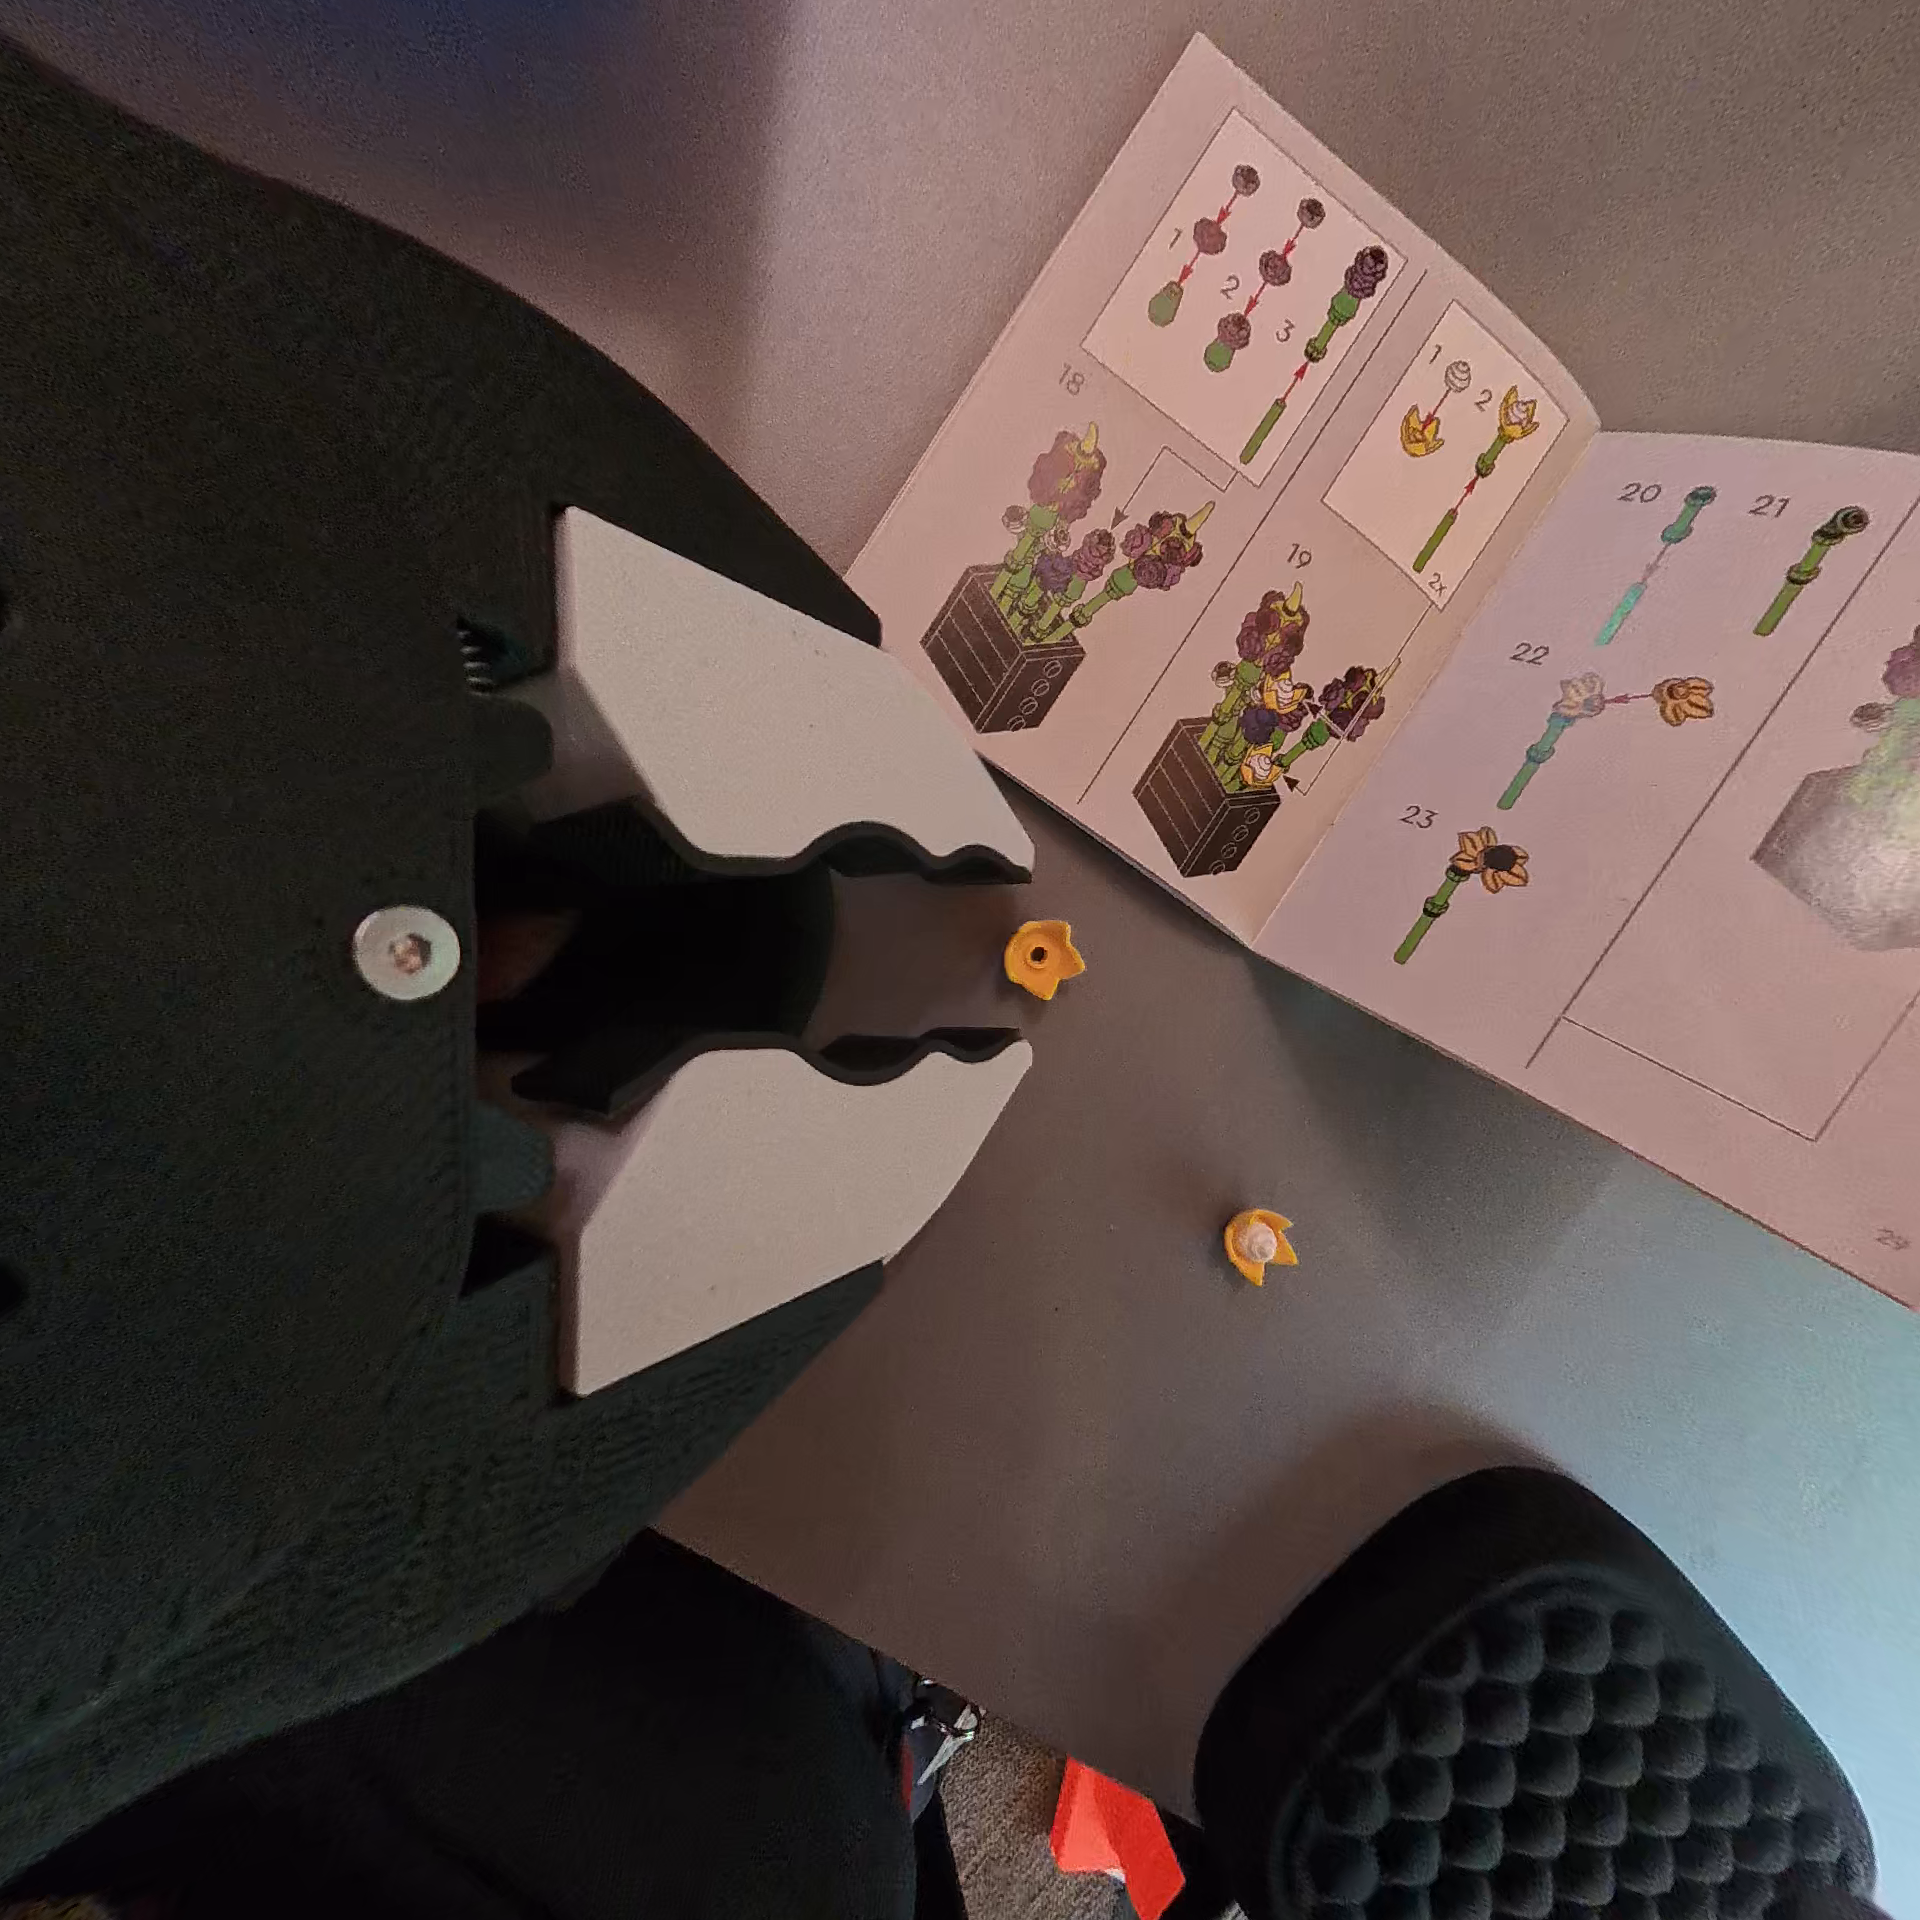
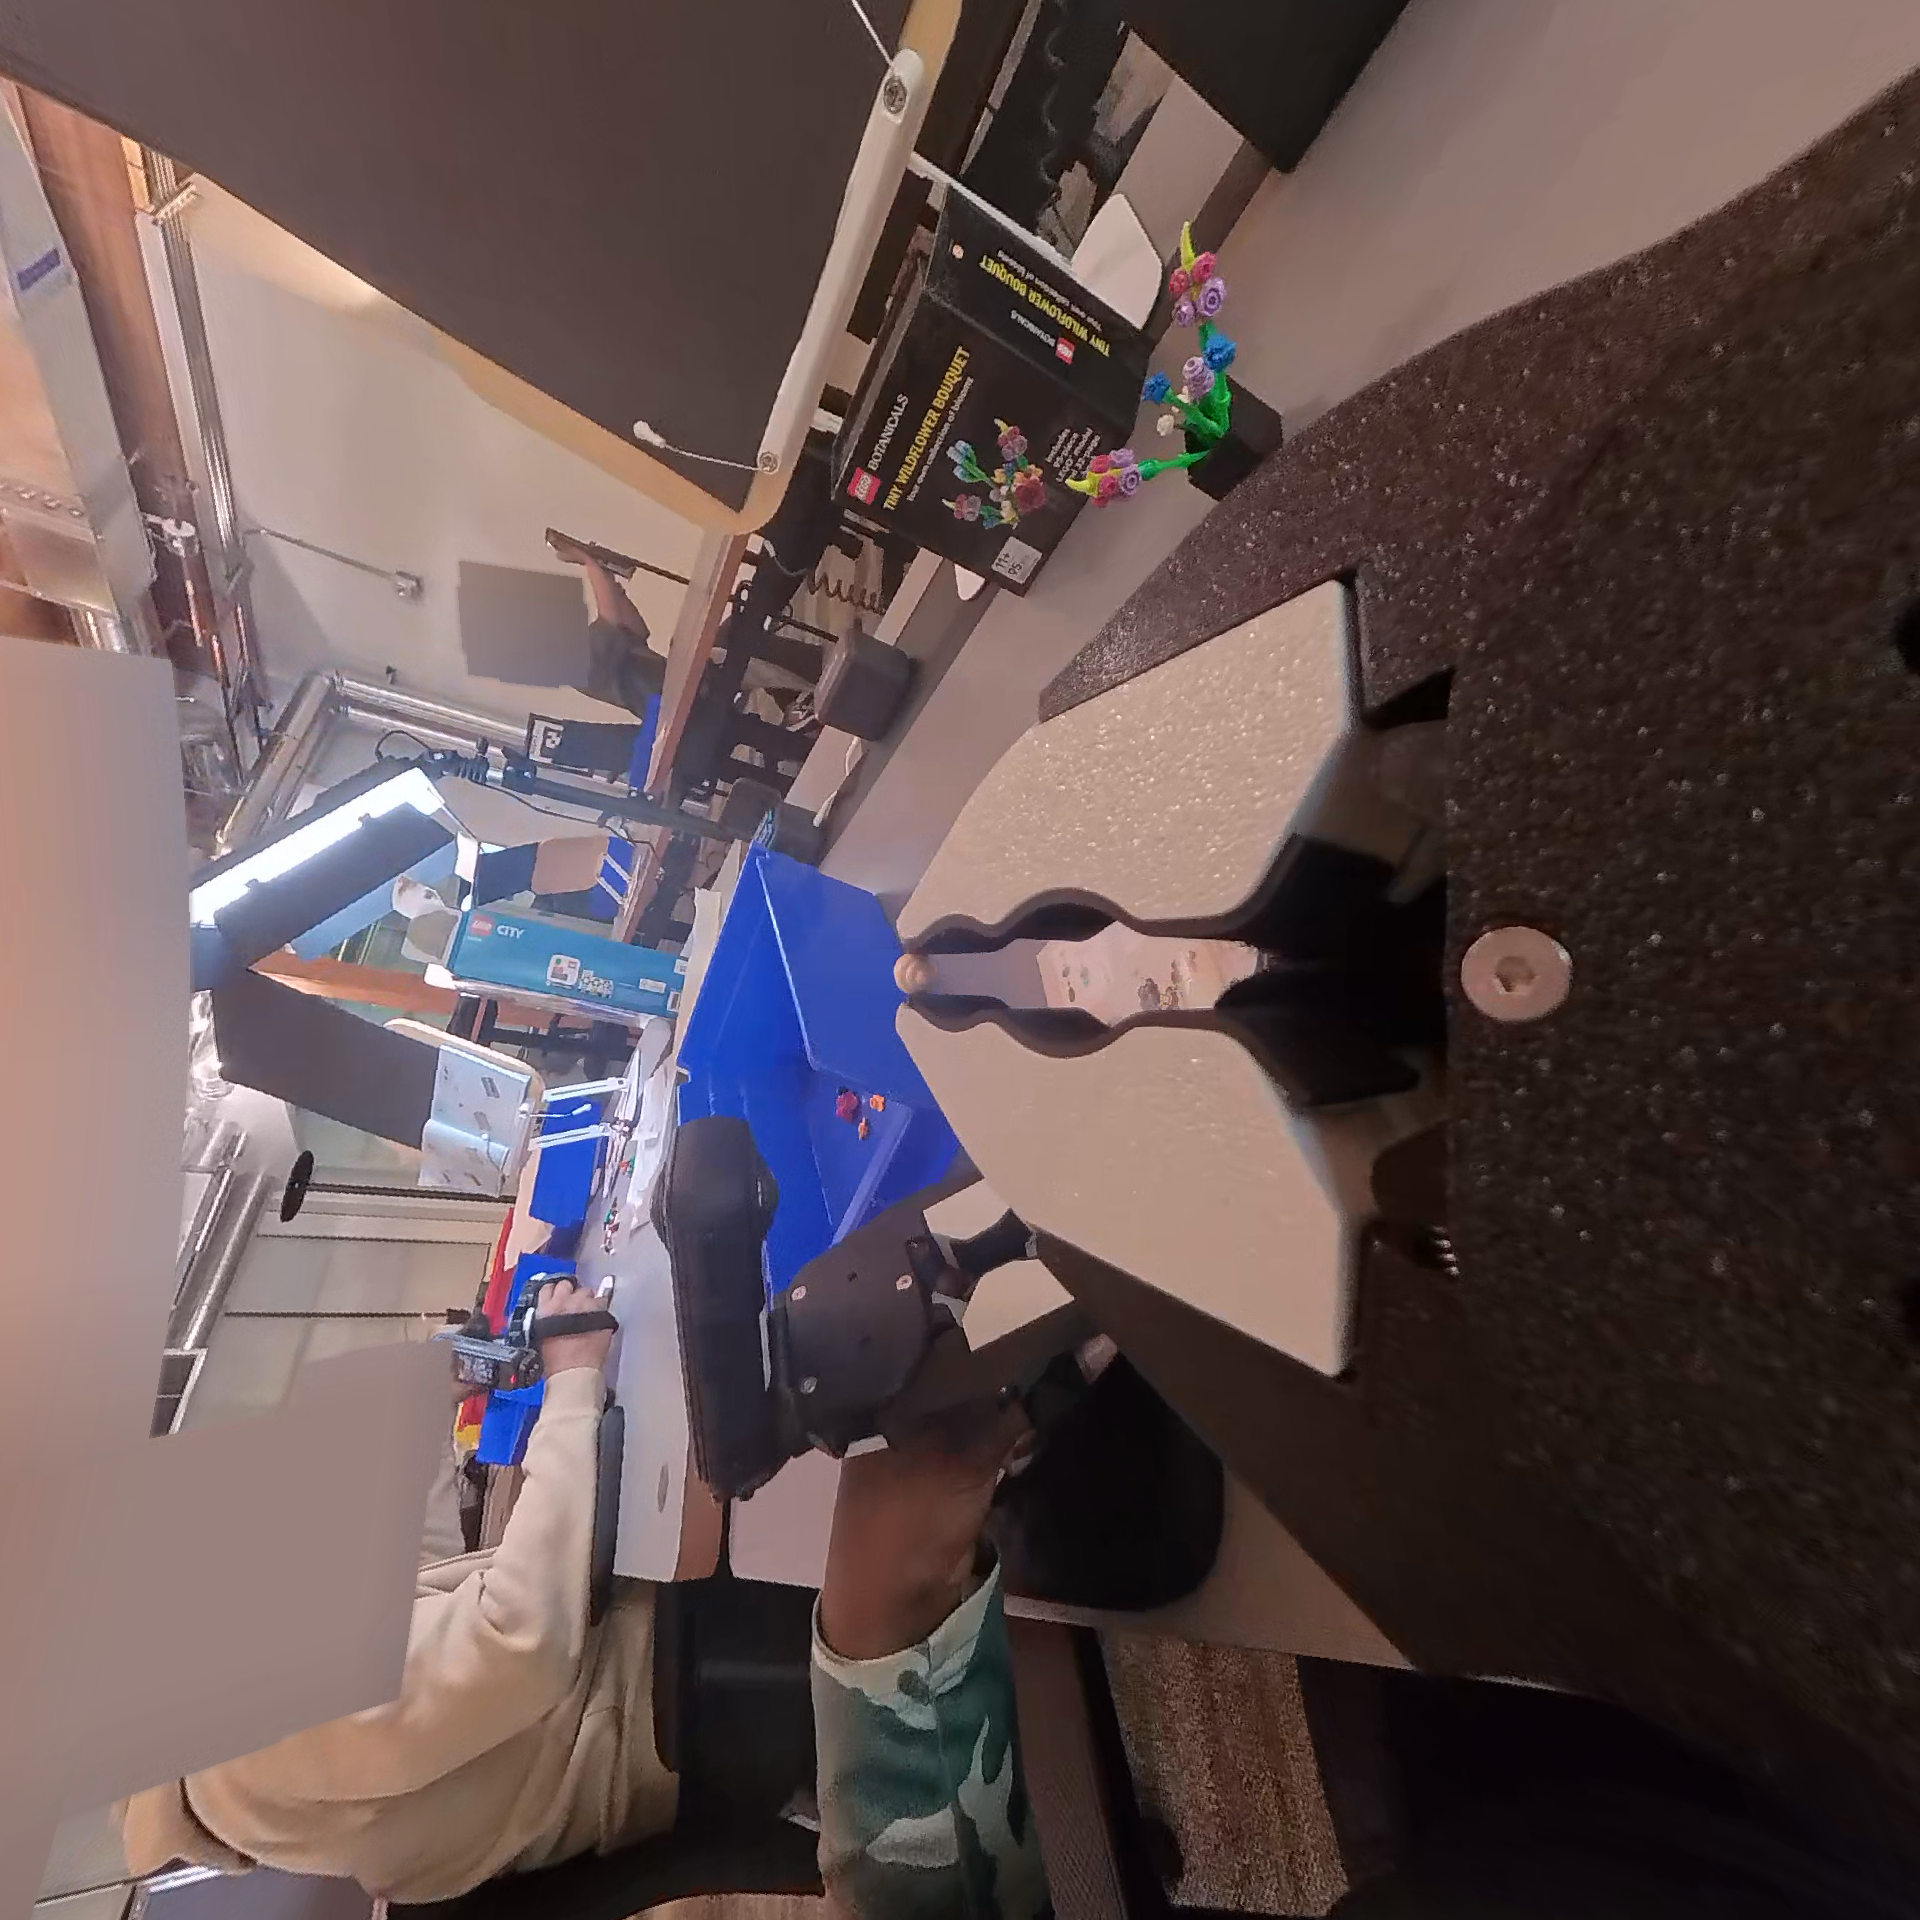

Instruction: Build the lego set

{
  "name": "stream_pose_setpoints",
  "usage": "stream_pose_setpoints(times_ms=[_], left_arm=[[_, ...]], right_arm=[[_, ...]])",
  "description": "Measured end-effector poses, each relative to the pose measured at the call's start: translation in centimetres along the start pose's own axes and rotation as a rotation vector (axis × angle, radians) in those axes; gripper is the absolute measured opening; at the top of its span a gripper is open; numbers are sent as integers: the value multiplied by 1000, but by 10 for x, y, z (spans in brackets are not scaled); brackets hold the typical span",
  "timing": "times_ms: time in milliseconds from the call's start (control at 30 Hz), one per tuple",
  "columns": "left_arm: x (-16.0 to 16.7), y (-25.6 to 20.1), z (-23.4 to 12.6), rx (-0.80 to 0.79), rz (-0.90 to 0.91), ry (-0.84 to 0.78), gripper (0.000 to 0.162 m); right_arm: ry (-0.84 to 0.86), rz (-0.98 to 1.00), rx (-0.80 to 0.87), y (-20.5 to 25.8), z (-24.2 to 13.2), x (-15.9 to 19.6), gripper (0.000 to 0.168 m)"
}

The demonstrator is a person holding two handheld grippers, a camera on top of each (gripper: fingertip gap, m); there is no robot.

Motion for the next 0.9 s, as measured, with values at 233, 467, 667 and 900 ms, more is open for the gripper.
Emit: stream_pose_setpoints(times_ms=[233, 467, 667, 900], left_arm=[[-1, -2, 8, -17, 69, 58, 14], [5, -1, -53, -35, 202, 130, 13], [53, 4, -122, -98, 269, 622, 13], [68, 9, -109, -17, 280, 832, 14]], right_arm=[[10, 26, 1, -1, -2, 8, 7], [110, 29, -33, -3, -14, 25, 8], [127, 31, -30, -10, -21, 29, 7], [148, -3, -35, -5, -18, 32, 7]])
Point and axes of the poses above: each gripper's, where its closed fingertips meet, z out along the fingers, x out of its underside, y = z × x across the jaws, the point moved 5 cm from there along -z, back along the fingers, and after that the axes turned 11 degrees about x, right-handed, at the moved point
